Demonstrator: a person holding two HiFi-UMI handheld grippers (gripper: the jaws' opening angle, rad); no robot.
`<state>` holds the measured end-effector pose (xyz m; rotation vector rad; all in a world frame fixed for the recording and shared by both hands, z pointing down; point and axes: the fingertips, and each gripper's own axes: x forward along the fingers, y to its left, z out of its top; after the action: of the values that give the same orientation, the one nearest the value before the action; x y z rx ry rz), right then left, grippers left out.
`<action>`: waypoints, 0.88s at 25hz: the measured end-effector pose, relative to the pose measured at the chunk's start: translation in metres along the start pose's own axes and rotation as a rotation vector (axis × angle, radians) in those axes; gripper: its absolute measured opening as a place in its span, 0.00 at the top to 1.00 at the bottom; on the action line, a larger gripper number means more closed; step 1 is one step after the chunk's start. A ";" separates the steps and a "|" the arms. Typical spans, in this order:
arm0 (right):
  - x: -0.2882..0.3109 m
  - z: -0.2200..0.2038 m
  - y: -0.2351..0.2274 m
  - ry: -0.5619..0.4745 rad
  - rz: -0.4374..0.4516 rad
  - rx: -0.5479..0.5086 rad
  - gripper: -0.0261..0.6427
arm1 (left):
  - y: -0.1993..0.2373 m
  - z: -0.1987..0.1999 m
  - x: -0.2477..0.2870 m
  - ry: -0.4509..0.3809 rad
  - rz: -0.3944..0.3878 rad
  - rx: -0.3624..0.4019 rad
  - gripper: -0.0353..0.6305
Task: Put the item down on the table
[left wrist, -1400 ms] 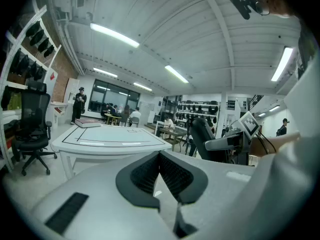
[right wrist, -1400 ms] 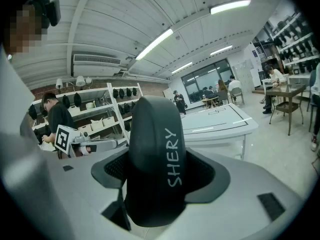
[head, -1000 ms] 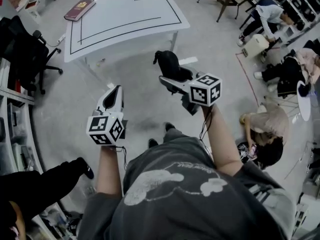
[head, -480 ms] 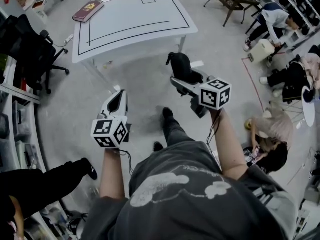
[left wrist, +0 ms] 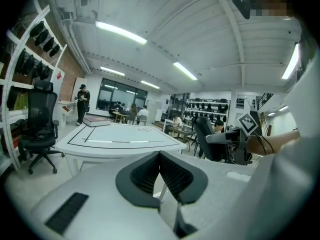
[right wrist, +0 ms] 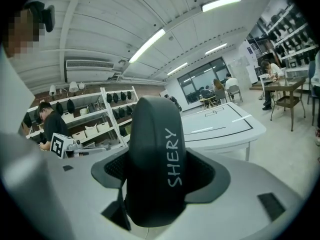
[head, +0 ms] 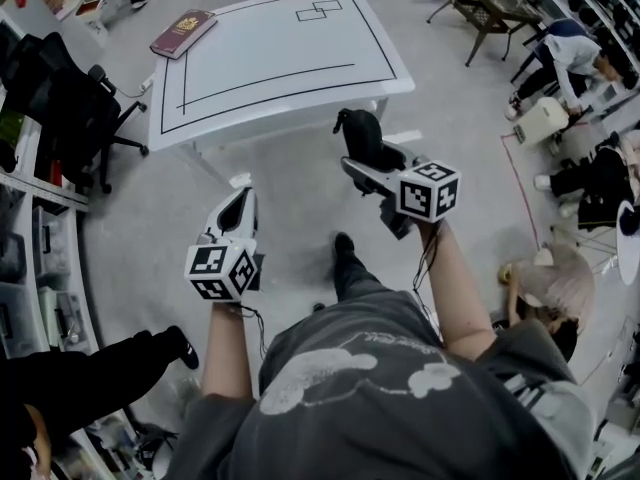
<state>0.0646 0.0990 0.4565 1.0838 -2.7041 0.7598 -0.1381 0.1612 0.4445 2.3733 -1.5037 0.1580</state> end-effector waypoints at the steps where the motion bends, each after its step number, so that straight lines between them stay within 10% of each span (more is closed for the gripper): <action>1: 0.007 0.004 -0.010 0.007 0.003 0.004 0.47 | 0.004 0.003 0.012 0.003 0.008 -0.004 0.94; 22: 0.125 0.096 -0.153 0.105 0.146 -0.026 0.47 | 0.047 0.068 0.185 -0.002 0.142 -0.008 0.94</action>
<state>0.0823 -0.1198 0.4726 0.8238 -2.7181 0.7773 -0.1045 -0.0388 0.4397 2.2610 -1.6711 0.1823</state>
